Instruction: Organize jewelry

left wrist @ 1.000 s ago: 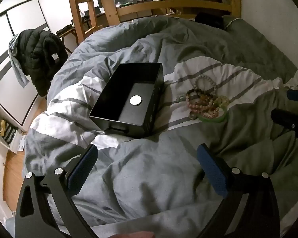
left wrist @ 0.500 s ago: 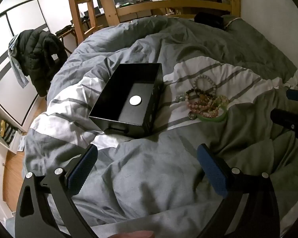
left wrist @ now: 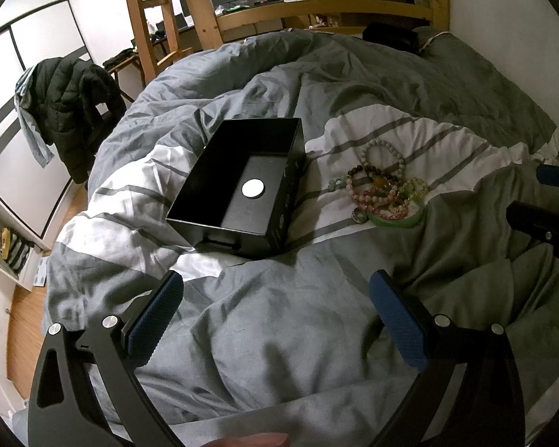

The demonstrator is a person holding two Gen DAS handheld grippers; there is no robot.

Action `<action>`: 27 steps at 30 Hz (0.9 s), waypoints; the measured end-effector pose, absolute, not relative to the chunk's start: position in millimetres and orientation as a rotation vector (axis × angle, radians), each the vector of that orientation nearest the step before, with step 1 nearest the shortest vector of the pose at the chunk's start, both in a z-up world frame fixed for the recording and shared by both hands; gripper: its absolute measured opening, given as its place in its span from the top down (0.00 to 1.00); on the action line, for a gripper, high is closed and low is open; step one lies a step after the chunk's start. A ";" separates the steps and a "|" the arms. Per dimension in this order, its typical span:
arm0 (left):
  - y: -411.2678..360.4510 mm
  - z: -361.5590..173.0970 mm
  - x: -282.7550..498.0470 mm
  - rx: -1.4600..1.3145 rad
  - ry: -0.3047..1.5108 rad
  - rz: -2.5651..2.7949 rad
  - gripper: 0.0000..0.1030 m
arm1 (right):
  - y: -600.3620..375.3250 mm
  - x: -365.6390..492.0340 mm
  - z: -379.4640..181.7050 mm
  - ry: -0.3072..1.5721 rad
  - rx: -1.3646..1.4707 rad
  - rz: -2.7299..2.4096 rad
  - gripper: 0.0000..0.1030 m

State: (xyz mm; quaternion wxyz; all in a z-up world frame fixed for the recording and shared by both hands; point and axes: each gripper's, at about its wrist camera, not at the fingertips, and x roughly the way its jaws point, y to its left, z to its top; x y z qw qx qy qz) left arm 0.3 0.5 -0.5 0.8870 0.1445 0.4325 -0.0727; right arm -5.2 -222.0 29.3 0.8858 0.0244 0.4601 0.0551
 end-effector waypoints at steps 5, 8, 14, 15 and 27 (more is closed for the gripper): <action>0.3 -0.5 0.1 0.301 0.899 -0.152 0.04 | -221.8 -5.4 29.4 0.956 0.051 0.115 0.03; 0.3 -0.4 0.2 0.302 0.899 -0.151 0.04 | -221.7 -5.4 29.4 0.957 0.050 0.115 0.03; 0.1 -0.4 0.1 0.302 0.898 -0.151 0.04 | -221.7 -5.4 29.4 0.956 0.050 0.115 0.03; 0.1 -0.4 0.2 0.303 0.899 -0.151 0.04 | -221.8 -5.4 29.4 0.957 0.050 0.115 0.03; -4.9 -2.0 -2.5 0.300 0.895 -0.151 0.04 | -221.6 -5.3 29.4 0.955 0.049 0.114 0.03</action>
